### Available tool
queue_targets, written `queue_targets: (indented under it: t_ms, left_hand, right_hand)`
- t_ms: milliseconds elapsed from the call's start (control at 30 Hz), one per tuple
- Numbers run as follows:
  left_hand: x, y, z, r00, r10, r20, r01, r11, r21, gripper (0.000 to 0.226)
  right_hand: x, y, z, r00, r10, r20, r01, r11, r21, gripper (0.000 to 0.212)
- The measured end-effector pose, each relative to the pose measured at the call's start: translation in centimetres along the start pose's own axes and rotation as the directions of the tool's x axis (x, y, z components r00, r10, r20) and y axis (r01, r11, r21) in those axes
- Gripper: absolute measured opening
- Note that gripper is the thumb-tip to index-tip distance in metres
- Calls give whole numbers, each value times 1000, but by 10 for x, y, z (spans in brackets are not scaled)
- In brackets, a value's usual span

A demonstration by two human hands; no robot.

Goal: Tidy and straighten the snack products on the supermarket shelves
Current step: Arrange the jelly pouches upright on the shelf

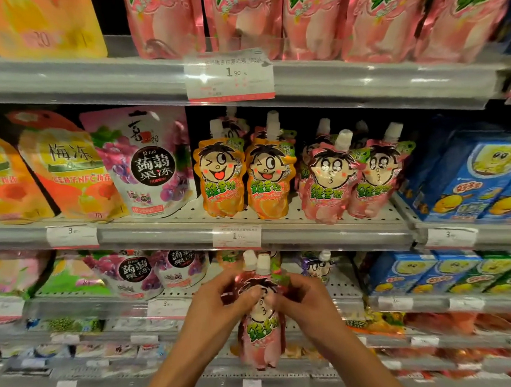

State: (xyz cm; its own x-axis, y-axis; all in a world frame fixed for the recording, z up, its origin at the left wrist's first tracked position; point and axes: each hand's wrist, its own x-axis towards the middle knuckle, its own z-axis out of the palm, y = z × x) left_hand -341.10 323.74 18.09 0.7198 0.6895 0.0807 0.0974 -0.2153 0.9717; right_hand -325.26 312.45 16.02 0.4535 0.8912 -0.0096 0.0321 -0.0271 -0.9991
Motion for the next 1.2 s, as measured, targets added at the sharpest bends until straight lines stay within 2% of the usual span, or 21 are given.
queue_targets:
  t_ms: [33, 167, 267, 300, 400, 500, 567, 633, 700, 767, 867, 1000, 1100, 1200]
  left_hand:
    - [0, 0, 2, 999, 18, -32, -19, 1000, -11, 9]
    - [1, 0, 6, 986, 16, -165, -23, 999, -42, 17]
    - [1, 2, 1, 975, 42, -216, -53, 998, -45, 5]
    - [1, 3, -1, 966, 83, -246, -86, 996, -2, 13]
    - [2, 2, -14, 915, 257, -310, -204, 960, 194, 21]
    - [6, 2, -33, 880, 365, -304, -236, 891, 388, 16]
    - [11, 4, -51, 882, 385, -271, -231, 855, 464, 18]
    - [15, 4, -70, 884, 424, -198, -264, 801, 538, 16]
    - [16, 1, -89, 883, 446, -147, -291, 765, 575, 20]
    - [16, -1, -104, 880, 445, -165, -280, 768, 577, 26]
    - [19, -6, -115, 873, 469, -135, -299, 734, 610, 24]
    - [25, -17, -115, 871, 484, -87, -328, 704, 630, 42]
    - [26, -21, -116, 862, 501, -75, -346, 691, 635, 40]
    - [27, -24, -122, 849, 523, -70, -368, 681, 633, 37]
  right_hand:
    - [3, -1, -2, 1000, -9, 0, 9, 998, -55, 31]
    - [9, -17, -4, 998, -69, 11, 70, 964, -257, 36]
    - [11, -40, -6, 982, -178, 66, 189, 880, -436, 30]
    - [12, -50, -9, 968, -235, 84, 246, 842, -480, 26]
    - [18, -89, -21, 885, -464, 49, 404, 709, -578, 22]
    - [30, -129, -26, 728, -683, -64, 497, 589, -637, 18]
    - [43, -150, -25, 648, -752, -121, 459, 512, -726, 30]
    - [57, -160, -19, 672, -734, -96, 391, 462, -796, 46]
    - [67, -161, -13, 724, -690, -21, 293, 335, -895, 61]
    - [73, -159, -7, 733, -679, 31, 247, 224, -943, 66]
    - [78, -159, -4, 713, -702, 7, 242, 236, -941, 58]
    - [74, -163, -3, 680, -732, -33, 224, 250, -942, 53]
    - [68, -168, -5, 721, -689, -71, 216, 321, -922, 44]
    - [61, -169, -10, 734, -672, -98, 210, 361, -909, 24]
